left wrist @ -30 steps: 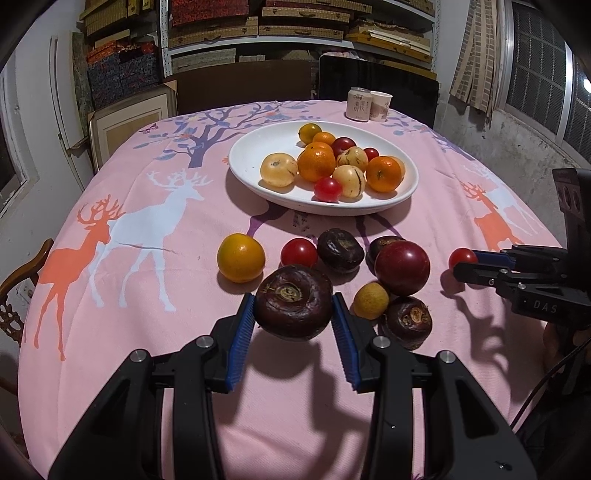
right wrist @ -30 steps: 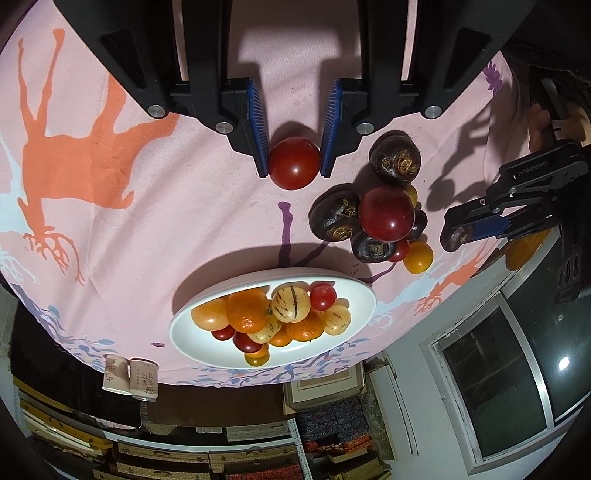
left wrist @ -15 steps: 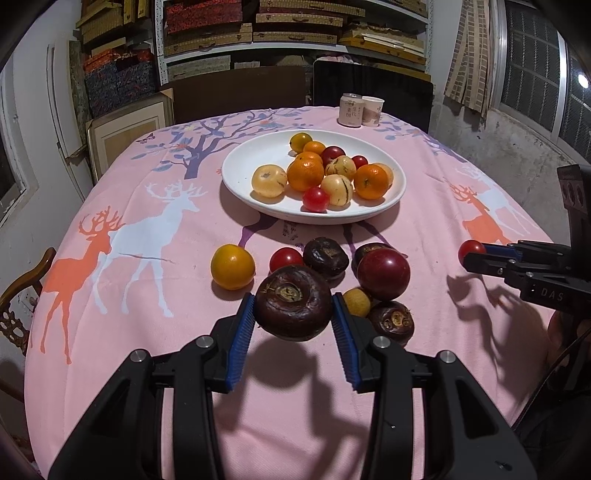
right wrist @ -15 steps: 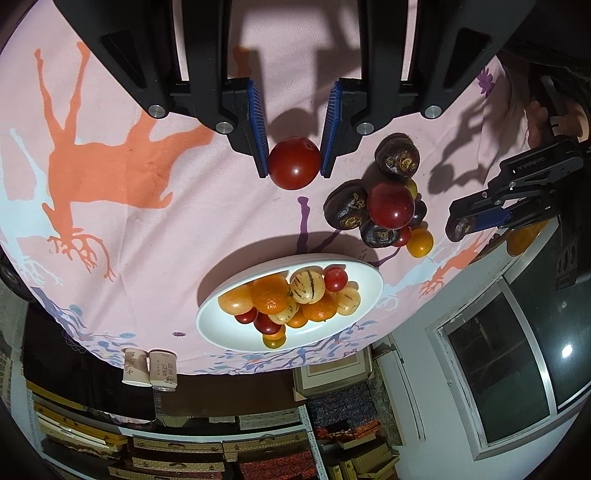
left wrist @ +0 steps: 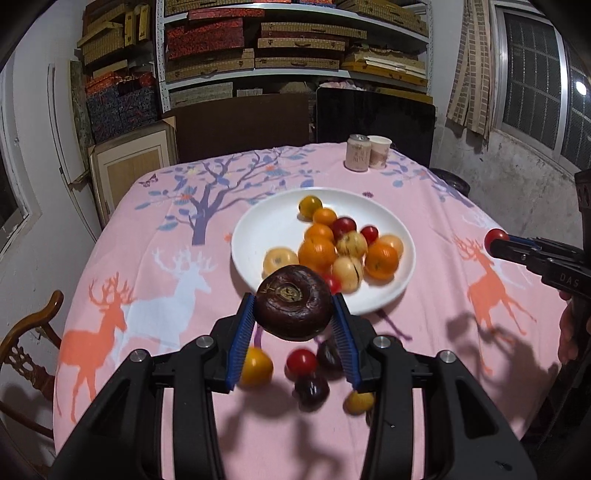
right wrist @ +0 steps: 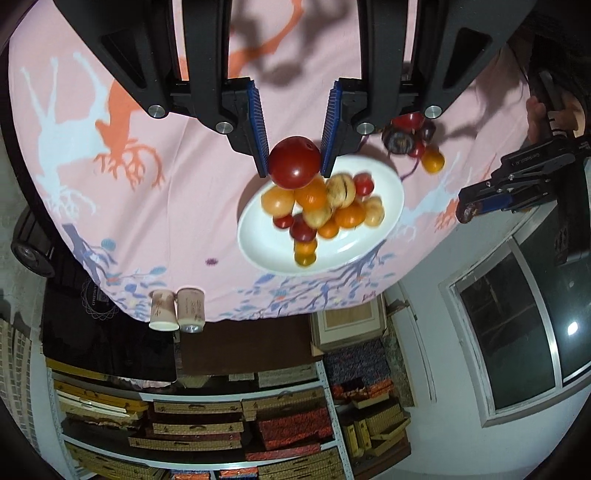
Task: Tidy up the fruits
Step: 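Place the mangosteen on the plate with the left gripper while the right places the tomato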
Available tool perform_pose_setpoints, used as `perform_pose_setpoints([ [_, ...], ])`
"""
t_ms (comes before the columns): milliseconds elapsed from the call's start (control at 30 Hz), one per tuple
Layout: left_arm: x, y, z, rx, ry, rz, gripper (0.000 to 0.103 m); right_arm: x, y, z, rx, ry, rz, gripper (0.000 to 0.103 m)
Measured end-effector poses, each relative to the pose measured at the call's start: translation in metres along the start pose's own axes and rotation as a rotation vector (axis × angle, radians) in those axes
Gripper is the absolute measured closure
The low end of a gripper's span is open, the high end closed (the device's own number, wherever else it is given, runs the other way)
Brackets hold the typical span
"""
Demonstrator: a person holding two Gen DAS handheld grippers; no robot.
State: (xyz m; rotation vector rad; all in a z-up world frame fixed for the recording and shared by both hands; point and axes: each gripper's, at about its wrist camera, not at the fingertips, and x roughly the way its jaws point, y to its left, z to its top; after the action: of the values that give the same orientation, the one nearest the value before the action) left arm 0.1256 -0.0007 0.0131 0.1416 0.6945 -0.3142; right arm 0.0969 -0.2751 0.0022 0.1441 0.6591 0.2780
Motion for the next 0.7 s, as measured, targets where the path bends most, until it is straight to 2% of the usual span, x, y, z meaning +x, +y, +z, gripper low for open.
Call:
perform_pose_setpoints([
  [133,0.027,0.004,0.032,-0.009,0.004,0.01,0.062,0.019,-0.008,0.027,0.053,-0.003,0.009,0.075],
  [267,0.064,0.007,0.056,-0.045,0.039,-0.008,0.062,0.046,-0.002,0.052,0.031,0.005,0.006,0.075],
  [533,0.142,0.014,0.073,-0.085,0.148,0.012,0.061,0.128,0.013,0.073,-0.005,0.095,0.013,0.072],
  [567,0.146,0.016,0.073,-0.095,0.155,0.008,0.06,0.135,0.014,0.073,-0.007,0.112,0.012,0.061],
  [600,0.146,0.017,0.073,-0.102,0.154,0.007,0.058,0.139,0.015,0.071,-0.007,0.117,0.005,0.056],
  [667,0.138,0.019,0.07,-0.108,0.128,0.003,0.042,0.138,0.017,0.068,-0.004,0.113,0.014,0.053],
  [700,0.132,0.019,0.068,-0.105,0.11,0.006,0.039,0.137,0.017,0.064,-0.003,0.116,0.02,0.053],
])
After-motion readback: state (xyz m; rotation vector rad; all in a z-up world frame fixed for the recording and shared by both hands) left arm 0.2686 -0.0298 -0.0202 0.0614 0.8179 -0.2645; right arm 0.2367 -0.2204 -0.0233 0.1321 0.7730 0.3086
